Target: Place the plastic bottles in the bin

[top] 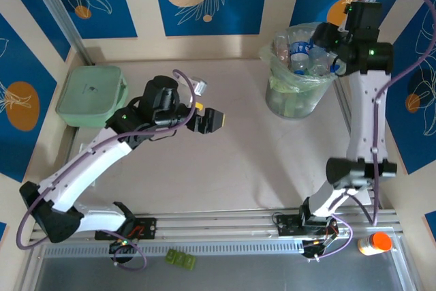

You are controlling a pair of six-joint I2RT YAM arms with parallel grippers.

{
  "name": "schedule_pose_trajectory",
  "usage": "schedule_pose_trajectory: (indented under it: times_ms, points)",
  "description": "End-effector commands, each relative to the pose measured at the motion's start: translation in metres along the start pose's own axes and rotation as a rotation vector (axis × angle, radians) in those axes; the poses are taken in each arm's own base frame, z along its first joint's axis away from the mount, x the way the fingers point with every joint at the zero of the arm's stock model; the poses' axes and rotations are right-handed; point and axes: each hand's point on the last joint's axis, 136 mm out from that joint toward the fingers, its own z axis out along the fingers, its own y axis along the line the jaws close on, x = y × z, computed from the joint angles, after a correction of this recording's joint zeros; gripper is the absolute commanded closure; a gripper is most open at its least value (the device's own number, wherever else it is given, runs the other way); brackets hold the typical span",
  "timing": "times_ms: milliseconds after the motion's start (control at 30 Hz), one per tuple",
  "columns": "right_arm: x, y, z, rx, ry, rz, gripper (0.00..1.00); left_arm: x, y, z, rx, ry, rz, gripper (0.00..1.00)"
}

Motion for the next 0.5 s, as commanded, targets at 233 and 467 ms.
schedule_pose_trajectory:
  times_ms: [233, 467]
  points:
    - [0.129, 0.135, -0.106, -0.679, -0.204, -0.496, 0.01, -0.052, 0.053, -0.089, -0.407, -0.437, 0.131, 0.01]
    - [0.22, 0.107, -0.089, -0.755, -0.349, -0.587, 0.01, -0.021, 0.08, -0.127, -0.576, -0.983, 0.488, 0.01]
